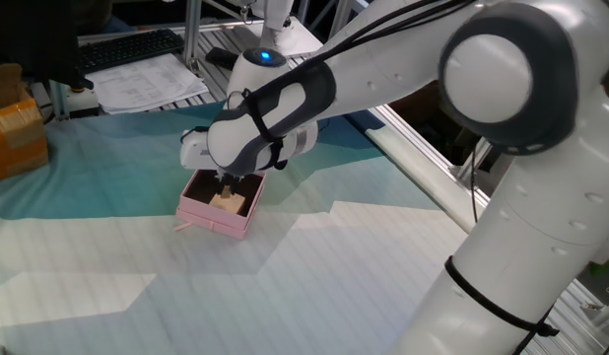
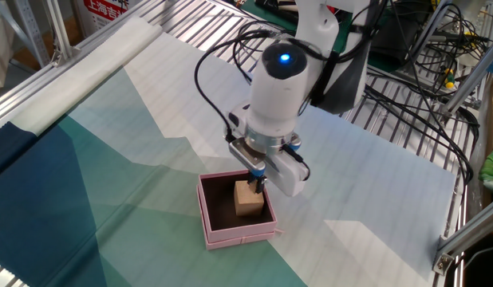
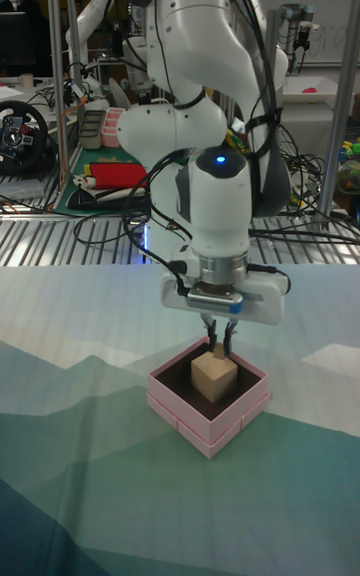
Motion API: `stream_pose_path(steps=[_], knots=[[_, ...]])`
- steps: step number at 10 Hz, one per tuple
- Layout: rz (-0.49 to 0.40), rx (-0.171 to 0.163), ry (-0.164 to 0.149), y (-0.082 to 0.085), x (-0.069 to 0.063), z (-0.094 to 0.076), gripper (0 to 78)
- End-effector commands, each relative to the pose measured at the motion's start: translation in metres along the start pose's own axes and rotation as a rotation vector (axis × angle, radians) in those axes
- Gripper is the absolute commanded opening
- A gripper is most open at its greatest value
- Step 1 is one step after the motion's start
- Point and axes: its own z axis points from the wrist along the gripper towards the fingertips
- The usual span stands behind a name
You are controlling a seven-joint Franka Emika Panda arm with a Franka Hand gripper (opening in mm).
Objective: Take everything out of the gift box
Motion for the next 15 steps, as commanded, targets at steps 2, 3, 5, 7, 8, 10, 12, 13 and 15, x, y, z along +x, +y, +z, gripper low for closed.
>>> stream_pose_path(steps=[2, 3, 5, 7, 8, 10, 12, 13, 15], knots=[[0.041, 0.001, 0.006, 0.012, 0.014, -0.012, 1.2], [0.049, 0.000, 0.010, 0.016, 0.017, -0.015, 1.2], [0.061, -0.001, 0.015, 0.021, 0.022, -0.019, 1.2], [0.079, 0.000, 0.020, 0.028, 0.029, -0.024, 1.2], [0.088, 0.000, 0.020, 0.032, 0.031, -0.025, 1.2], [0.109, 0.001, 0.020, 0.042, 0.036, -0.025, 1.2], [0.116, -0.003, 0.020, 0.046, 0.039, -0.023, 1.2], [0.121, -0.003, 0.018, 0.048, 0.040, -0.021, 1.2], [0.133, -0.002, 0.011, 0.054, 0.046, -0.014, 1.2]])
